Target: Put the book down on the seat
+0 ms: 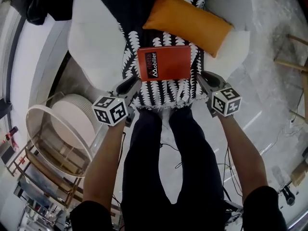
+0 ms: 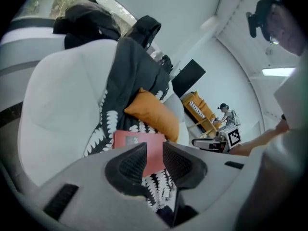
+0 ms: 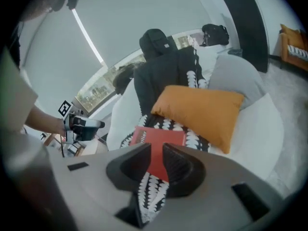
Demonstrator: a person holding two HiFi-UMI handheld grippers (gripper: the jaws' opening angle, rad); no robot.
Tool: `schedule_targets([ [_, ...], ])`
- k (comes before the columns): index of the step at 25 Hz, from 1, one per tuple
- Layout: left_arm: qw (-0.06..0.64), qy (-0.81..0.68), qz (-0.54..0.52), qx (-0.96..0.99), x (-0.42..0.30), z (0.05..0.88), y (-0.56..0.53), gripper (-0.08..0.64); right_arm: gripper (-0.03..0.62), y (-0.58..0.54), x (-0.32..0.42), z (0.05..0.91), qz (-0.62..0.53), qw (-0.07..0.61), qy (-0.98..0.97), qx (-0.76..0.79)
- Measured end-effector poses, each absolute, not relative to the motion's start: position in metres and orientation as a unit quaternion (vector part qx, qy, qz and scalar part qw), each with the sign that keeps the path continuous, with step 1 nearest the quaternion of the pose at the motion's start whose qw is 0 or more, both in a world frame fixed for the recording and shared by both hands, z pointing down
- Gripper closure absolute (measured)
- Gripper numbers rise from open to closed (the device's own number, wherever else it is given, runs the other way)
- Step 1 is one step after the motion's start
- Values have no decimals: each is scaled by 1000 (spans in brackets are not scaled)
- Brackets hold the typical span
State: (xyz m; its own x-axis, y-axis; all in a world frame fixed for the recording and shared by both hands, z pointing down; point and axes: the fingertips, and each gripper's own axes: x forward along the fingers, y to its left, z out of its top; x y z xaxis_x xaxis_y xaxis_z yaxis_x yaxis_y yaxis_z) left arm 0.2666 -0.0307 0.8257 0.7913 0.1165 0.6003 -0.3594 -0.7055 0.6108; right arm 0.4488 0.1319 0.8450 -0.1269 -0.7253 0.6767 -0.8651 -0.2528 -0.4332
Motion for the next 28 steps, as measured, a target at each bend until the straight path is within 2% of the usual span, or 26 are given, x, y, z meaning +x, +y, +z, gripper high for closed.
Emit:
schedule_targets([
  [5, 382, -26, 237, 893, 285, 680, -26, 477, 543, 106, 445, 692, 372, 21, -654, 659],
  [10, 335, -2, 151, 930, 304, 521, -47, 500, 552, 70, 451, 504, 269, -51, -689, 671],
  [18, 252, 51, 49, 965, 309, 279, -39, 528, 561, 86, 453, 215, 50, -91, -720, 686],
  [23, 164, 112, 2, 980, 319, 164, -16, 534, 561, 102, 452, 81, -64, -119, -738, 661],
  [28, 99, 156, -9, 983, 305, 101, 34, 535, 563, 144, 433, -25, -162, -139, -746, 630],
])
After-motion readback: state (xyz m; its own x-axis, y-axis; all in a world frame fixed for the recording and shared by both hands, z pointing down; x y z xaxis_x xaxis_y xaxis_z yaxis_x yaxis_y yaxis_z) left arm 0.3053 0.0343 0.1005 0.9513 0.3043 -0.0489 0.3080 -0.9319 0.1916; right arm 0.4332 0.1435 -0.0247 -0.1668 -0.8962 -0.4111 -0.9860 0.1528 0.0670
